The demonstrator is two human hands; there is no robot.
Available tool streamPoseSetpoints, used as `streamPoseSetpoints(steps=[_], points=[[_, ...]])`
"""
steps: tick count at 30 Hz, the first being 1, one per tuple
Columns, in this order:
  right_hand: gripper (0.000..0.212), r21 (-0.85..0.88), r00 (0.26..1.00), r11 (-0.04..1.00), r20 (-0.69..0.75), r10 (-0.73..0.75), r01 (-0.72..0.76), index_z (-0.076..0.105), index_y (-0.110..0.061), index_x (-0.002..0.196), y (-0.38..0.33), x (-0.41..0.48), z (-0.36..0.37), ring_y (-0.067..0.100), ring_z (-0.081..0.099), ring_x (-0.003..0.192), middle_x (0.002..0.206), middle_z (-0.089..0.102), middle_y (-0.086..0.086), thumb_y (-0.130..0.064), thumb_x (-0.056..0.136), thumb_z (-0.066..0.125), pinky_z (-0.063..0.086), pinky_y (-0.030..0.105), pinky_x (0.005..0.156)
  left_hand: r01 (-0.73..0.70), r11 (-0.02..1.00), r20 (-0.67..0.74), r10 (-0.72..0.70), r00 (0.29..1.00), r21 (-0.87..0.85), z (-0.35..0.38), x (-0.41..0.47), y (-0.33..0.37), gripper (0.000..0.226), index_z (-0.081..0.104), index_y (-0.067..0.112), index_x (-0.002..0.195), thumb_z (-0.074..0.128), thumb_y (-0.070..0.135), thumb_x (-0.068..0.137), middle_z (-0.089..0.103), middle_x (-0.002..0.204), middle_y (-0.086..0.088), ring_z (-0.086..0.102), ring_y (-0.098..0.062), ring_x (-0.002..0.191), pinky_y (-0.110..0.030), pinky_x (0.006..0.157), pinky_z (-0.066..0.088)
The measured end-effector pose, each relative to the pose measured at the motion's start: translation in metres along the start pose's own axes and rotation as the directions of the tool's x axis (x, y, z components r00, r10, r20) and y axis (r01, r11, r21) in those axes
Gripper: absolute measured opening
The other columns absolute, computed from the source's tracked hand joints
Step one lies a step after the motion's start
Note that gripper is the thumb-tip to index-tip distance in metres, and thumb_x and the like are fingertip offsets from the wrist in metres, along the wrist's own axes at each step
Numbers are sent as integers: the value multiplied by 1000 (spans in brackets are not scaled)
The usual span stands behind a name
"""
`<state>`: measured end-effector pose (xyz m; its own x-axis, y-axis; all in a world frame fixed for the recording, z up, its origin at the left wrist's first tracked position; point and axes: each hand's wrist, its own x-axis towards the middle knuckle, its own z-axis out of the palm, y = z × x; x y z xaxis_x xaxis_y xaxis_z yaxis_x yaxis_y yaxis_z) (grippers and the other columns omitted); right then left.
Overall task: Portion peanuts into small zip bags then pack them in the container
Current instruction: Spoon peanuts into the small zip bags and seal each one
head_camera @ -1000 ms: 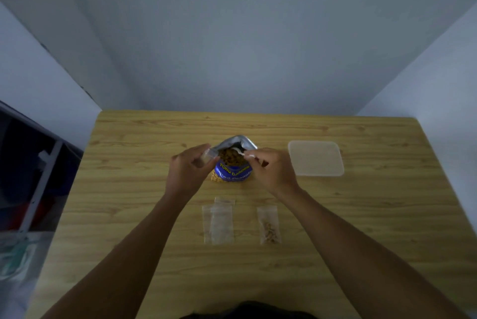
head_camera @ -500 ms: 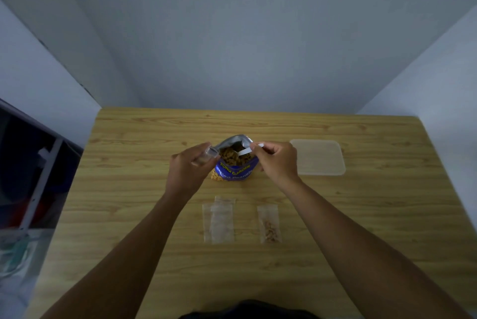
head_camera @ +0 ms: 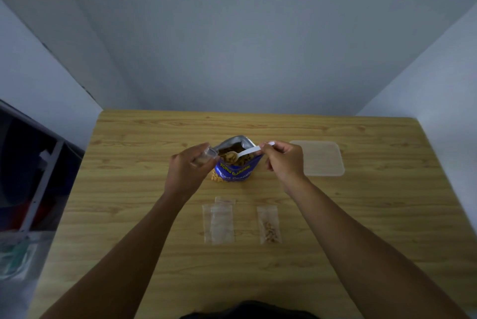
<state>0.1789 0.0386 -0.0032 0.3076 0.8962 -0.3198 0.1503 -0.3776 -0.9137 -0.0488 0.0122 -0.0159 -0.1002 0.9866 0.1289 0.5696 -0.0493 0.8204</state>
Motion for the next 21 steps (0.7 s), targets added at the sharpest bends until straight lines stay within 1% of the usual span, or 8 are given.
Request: streamPoseSetpoints(steps=[2,4,7,11,14,16,18,21], points=[[16,43,999,998,-21,50,-49,78,-11,77,0,1,-5,14,49,42,73,74,16,-18,90,73,44,23,45,-19,1000,2,19,1000,5,-1,1,-1,44,71,10,116,83,28,77,69,108,10,67,-5,96,-6,80,47],[13,99,994,990,-35,101,-97,78,-9,81,0,1,-10,15,47,42,79,77,13,-16,91,73,43,23,44,-27,999,-10,27,1000,18,0,3,-1,44,72,8,115,84,25,77,70,117,1,65,-7,103,0,83,43],[11,147,989,981,-49,137,-128,76,-9,82,1,1,-16,14,44,42,75,77,6,-14,91,72,41,23,44,-35,999,-20,36,999,16,3,5,1,37,74,7,109,84,20,77,72,111,-5,65,-6,93,2,74,42],[8,211,986,968,-62,154,-138,76,-7,85,-3,0,-24,14,43,42,72,76,5,-12,91,72,39,24,44,-35,999,-22,36,999,18,5,7,4,37,74,9,109,85,22,76,68,102,-1,61,3,81,-1,67,43],[7,269,991,957,-40,127,-112,76,-4,89,-14,2,-30,14,43,41,78,76,11,-10,90,73,38,24,43,-41,998,-13,42,999,54,8,9,6,40,74,11,111,85,24,76,63,99,0,59,-2,75,-8,64,46],[7,284,996,955,-15,92,-84,76,-3,91,-24,5,-32,13,44,40,78,75,12,-10,90,73,38,24,42,-47,996,-2,47,999,71,8,12,9,41,74,10,113,85,25,75,61,99,-1,57,-5,74,-5,64,43],[5,286,999,957,10,41,-42,76,-6,86,-33,7,-32,13,44,39,74,75,10,-9,90,73,36,24,41,-66,995,12,66,998,69,9,14,12,42,74,9,112,86,23,74,61,97,-2,55,-1,71,-3,64,41],[12,230,997,973,56,-45,31,76,-11,78,-48,9,-31,13,43,38,71,75,7,-11,90,73,35,22,40,-79,995,33,77,996,60,11,16,19,42,75,9,108,88,24,71,60,93,2,55,4,70,-2,63,39]])
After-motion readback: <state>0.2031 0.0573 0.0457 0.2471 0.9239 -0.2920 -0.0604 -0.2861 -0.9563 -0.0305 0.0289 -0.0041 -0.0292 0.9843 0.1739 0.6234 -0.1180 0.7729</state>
